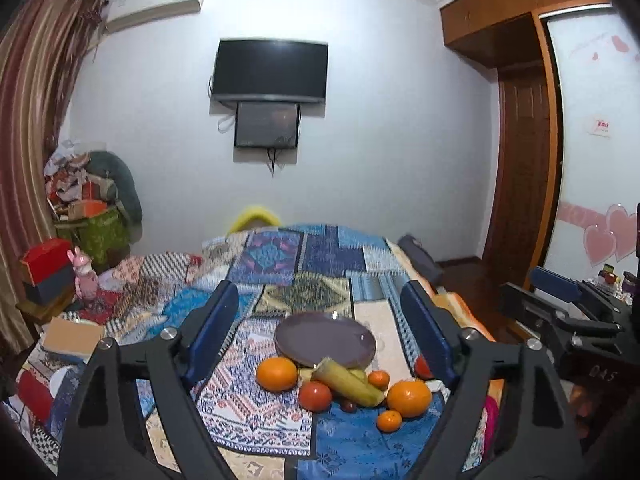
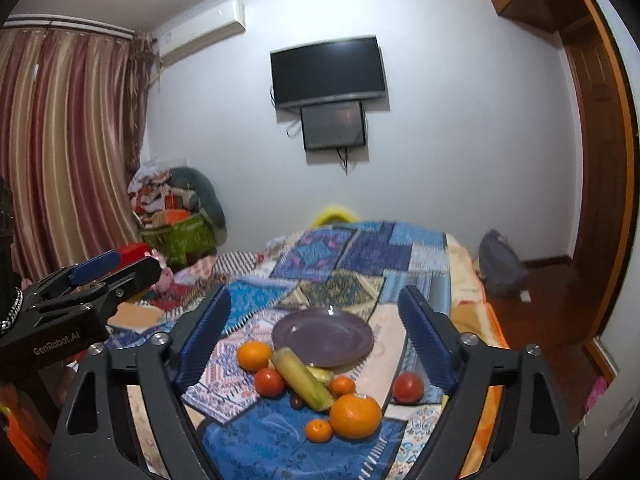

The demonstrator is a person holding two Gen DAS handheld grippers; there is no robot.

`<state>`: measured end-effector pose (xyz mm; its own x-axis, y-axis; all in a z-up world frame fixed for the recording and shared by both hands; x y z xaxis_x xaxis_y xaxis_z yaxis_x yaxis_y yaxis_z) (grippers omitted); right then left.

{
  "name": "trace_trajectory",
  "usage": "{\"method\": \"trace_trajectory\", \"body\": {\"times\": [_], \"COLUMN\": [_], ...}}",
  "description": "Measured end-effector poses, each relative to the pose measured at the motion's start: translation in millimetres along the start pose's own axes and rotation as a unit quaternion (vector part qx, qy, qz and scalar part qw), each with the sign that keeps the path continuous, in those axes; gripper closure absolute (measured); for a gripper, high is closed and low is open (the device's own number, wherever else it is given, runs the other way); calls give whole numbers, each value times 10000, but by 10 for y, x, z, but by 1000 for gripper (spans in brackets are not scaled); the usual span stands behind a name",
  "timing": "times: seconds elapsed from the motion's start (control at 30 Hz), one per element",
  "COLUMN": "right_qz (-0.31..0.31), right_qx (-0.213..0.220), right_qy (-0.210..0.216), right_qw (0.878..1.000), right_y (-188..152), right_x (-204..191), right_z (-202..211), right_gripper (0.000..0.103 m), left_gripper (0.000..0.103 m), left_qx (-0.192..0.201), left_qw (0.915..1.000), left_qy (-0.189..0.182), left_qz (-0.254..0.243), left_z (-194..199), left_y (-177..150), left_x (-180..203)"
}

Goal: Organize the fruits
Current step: 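Move right tool to the large orange while left tool approaches a red tomato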

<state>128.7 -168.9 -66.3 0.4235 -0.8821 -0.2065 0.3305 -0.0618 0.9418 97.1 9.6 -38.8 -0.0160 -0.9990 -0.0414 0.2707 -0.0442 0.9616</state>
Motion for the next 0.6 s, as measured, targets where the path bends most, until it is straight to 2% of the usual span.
{"method": "trace_trajectory", "body": {"times": [0.1, 0.23, 0.37, 0.6], "right_qz": [-68, -135, -243, -430], "right_qx": [-284, -659, -1093, -1815], "right_qy": [-58, -136, -207, -305], "right_qw": [9996, 9976, 9935, 9820], "right_y": [-121, -295, -518, -887], "right_x": [116, 257, 395, 602], "right_z": [-147, -315, -477, -694], "right_gripper": [33, 41, 43, 43], "left_gripper": [28, 34, 38, 38], "left_qx": [-343, -835, -1314, -2027], "left_qw": [9994, 9965, 9913, 9790], "left_qy": [22, 35, -60, -235], "left_qz": [-29, -86, -70, 7], "left_z": [-172, -423, -662, -1015], "left_y": [-155, -399, -670, -1102], "left_x": [-58, -115, -143, -176]}}
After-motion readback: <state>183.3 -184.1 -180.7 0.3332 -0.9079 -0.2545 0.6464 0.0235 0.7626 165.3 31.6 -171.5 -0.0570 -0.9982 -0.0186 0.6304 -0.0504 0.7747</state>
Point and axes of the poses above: each gripper's, at about its wrist camera, not at the fingertips, and z roughly against the way its jaws point, x to its right, y to its top, the point moved 8 cm from there along -z, roughly the way its jaws point, and after that the axes turned 6 degrees about -z, right-handed, at the moved point
